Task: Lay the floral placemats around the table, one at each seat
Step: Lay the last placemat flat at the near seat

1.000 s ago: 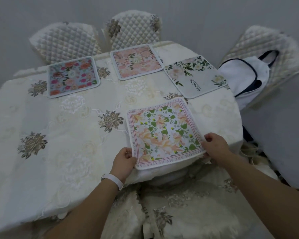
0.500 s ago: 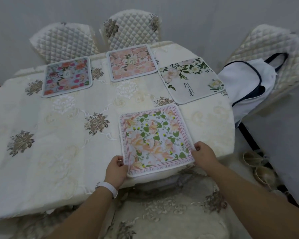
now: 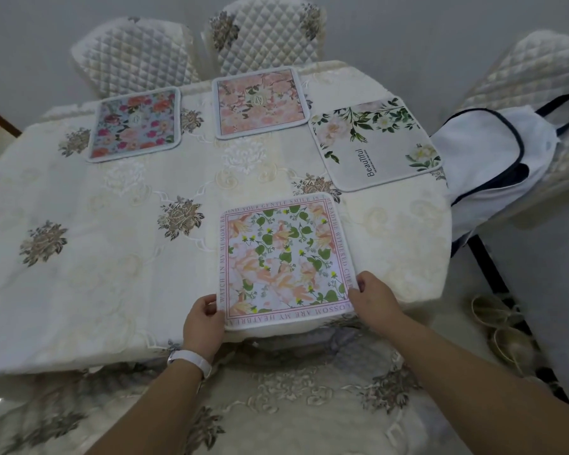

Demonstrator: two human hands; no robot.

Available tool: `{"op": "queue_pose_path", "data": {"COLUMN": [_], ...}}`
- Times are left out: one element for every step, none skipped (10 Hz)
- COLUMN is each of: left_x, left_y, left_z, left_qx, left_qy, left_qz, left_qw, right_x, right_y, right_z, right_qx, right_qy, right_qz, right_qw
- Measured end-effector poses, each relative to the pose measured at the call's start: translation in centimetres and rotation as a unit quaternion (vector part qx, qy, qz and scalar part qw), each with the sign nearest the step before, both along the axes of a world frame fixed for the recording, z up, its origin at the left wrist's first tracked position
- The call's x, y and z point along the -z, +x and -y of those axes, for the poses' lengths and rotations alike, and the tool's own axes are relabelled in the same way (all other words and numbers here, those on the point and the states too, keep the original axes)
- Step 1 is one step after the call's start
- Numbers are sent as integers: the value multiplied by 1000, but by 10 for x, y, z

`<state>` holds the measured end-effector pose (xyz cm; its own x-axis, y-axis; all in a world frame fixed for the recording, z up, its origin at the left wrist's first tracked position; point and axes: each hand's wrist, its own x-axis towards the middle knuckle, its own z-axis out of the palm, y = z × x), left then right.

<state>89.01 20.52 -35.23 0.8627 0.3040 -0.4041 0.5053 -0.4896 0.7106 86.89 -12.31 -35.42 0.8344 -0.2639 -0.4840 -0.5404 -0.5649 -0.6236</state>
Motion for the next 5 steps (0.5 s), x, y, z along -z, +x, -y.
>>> {"op": "queue_pose_path", "data": {"left_x": [1,1,-9,-18,-35], "left_y": [-4,-8,-14,-23,-32], "left_z": [0,1,6,4,3], "left_qx": [8,-9,-21,-4,34], "left_qy": [-6,-12,1,19,44], "left_qz": [1,10,15,48,83], "left_qw": [1000,1000,1000,999,995], "right_x": [-4,-8,-15,-22,-32], "right_y": [-1,-1,0,2,9], "right_z": [1,1,-1,-1,-1], "right_qx": [-16,-70,-126,-157,-187], "right_qy": [-4,-47,-123,-231,-296], "right_qz": [3,0,-17,-7,74], "right_qw": [1000,996,984,960,934]}}
